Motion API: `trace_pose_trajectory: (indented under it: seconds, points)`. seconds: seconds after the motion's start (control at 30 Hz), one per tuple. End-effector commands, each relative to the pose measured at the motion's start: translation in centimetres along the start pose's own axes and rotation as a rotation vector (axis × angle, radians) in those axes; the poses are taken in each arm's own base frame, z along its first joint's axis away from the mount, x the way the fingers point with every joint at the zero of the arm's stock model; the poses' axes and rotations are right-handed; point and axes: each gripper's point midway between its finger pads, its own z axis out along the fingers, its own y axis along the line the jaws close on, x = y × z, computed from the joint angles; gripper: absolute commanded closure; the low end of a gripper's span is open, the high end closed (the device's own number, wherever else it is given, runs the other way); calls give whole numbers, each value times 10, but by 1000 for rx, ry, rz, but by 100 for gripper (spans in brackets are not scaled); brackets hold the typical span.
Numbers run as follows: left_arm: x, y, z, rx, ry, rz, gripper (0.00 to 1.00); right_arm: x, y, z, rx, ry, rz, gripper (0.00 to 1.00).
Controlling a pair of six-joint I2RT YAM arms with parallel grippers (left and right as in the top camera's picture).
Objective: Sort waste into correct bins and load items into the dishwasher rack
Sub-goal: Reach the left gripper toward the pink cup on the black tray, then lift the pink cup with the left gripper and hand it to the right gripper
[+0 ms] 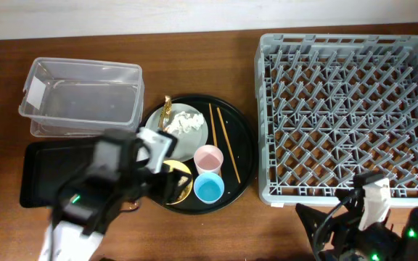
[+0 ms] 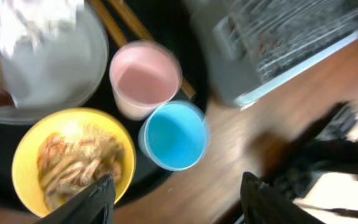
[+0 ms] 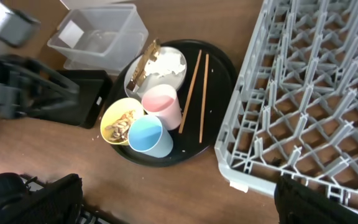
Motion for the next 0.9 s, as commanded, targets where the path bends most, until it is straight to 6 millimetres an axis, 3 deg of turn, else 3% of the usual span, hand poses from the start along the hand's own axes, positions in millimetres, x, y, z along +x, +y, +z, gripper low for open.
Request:
trace_pose_trajectory:
  seconds: [0.0, 0.17, 0.3, 0.33, 0.43, 0.47, 0.6, 0.7, 0.8, 0.87]
  points:
    - [6, 17, 44, -215, 108, 31, 36, -3, 0, -1, 7, -7, 8, 1]
    - [-19, 52, 114, -380, 108, 86, 36, -3, 3, -1, -12, -4, 8, 1]
    - [-30, 62, 139, -386, 84, 79, 41, 0, 2, -1, -10, 5, 12, 1]
    - [-30, 63, 141, -386, 85, 78, 45, 1, 2, -1, -10, 9, 14, 1]
    - [-25, 65, 145, -389, 110, 75, 88, 1, 2, -1, -10, 10, 15, 1]
    - [-27, 64, 144, -387, 104, 75, 98, 1, 2, -1, -10, 10, 15, 1]
    - [-53, 40, 122, -310, 66, 56, 99, 2, 2, -1, -9, 15, 17, 1]
    - [-79, 18, 85, -221, 34, 29, 99, 2, 2, -1, -9, 15, 17, 1]
    - [-99, -9, 47, -12, -21, 3, 99, 1, 2, -1, -10, 13, 16, 1]
    - [-107, -21, 23, 165, -65, 1, 99, -2, 15, -2, -86, 4, 6, 1]
